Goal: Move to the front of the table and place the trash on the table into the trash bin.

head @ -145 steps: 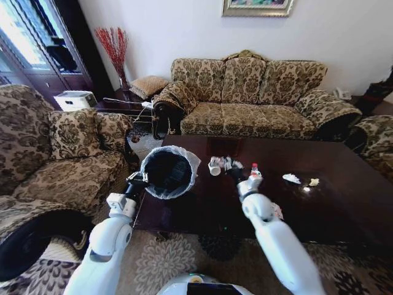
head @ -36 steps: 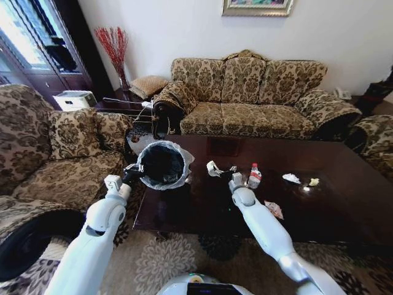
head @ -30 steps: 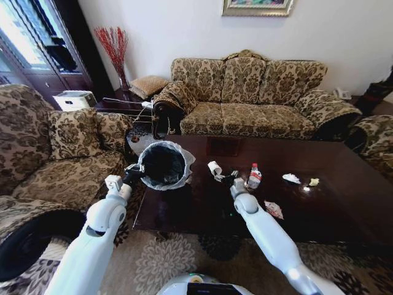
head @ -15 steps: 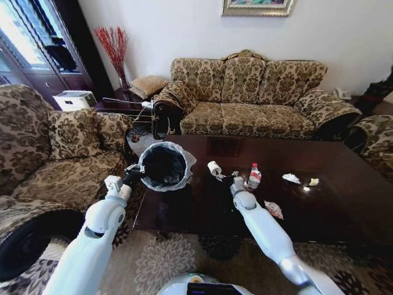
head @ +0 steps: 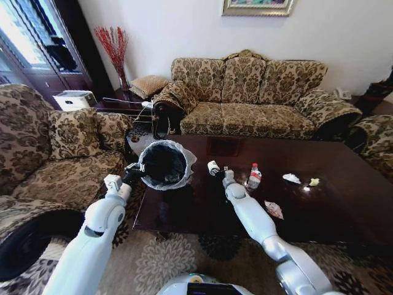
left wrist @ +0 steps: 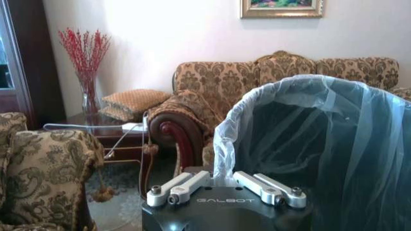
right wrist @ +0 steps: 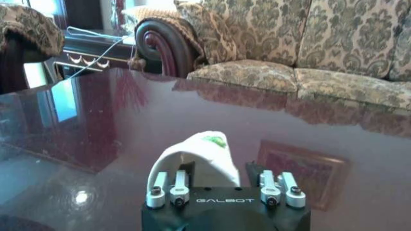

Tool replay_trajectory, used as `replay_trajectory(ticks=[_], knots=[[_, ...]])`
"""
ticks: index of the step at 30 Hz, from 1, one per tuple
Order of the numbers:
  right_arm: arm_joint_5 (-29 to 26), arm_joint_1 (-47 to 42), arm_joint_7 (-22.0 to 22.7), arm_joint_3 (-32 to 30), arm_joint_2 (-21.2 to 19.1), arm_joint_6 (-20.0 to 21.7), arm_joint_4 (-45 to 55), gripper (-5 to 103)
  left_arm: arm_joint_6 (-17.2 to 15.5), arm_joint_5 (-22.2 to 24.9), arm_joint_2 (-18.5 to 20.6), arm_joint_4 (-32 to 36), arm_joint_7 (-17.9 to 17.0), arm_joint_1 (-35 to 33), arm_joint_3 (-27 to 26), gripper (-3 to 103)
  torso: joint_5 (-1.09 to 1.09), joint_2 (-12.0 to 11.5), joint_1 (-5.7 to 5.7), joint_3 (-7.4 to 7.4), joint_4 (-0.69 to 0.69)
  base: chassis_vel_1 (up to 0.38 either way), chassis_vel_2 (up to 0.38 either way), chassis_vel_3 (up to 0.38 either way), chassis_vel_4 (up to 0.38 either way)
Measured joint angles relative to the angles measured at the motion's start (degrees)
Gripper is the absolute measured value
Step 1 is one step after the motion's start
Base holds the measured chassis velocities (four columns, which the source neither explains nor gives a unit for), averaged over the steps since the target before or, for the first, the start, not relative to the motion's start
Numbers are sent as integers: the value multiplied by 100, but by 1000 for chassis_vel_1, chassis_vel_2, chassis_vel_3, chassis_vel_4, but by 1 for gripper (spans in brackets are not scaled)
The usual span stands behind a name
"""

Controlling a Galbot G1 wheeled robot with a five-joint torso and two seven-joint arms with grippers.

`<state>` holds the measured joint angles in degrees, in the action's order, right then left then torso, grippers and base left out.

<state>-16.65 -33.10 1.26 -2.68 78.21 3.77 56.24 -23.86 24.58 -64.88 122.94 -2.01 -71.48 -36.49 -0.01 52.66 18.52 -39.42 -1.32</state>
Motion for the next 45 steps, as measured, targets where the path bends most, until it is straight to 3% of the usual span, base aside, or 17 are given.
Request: replay_trajectory(ticks=[1,3,4,5,8,12,13,15,23,26,31,38,45], knots=[[2,7,-1,-5,21,-1,-23,45,2,1,0,0,1,0,2,1,1,0,0,0,0,0,0,0,0],[5,15,-2,-15,37,-6,-39,45,6,0,1,0,0,0,1,1,2,0,0,0,-2,0,0,0,0],[5,20,-2,-22,43,-10,-38,34,8,0,3,0,-1,0,-1,1,1,0,0,0,-2,0,0,0,0],[5,20,4,-26,43,-11,-24,34,9,1,4,0,-1,-2,-7,1,1,0,0,0,-1,0,0,0,0],[-4,19,33,-28,22,-13,48,18,14,1,6,0,-1,-9,-21,1,1,0,-1,0,-2,0,0,0,0],[-154,5,78,-29,1,17,119,18,17,1,-2,0,-1,-16,-22,1,1,0,-1,0,-1,0,0,0,0],[-266,0,114,-29,-7,65,168,8,18,1,-5,0,-1,-17,-21,1,1,0,-1,0,-1,0,0,0,0],[-511,-11,193,-31,-70,170,358,1,23,11,-3,5,-4,-17,-17,1,2,0,-1,0,-2,0,0,0,0],[-956,-59,448,-6,-446,361,1340,0,24,28,5,14,-5,-2,-2,1,1,0,-1,0,-1,0,0,0,0],[-1491,-93,728,34,-729,577,2651,0,24,29,14,15,1,6,19,1,0,0,-1,1,0,0,0,0,0],[-2068,108,976,164,-883,875,3950,0,-58,43,42,27,-36,38,97,1,-1,0,-1,1,-3,0,0,0,0],[-3266,974,1207,1112,-1275,1453,5808,0,-425,238,356,74,-136,129,144,1,0,0,-1,1,-2,0,0,0,0],[-3582,1030,1027,1961,-1583,1633,6241,0,-623,358,425,28,-172,227,126,1,0,0,-1,1,-1,0,0,0,0]])
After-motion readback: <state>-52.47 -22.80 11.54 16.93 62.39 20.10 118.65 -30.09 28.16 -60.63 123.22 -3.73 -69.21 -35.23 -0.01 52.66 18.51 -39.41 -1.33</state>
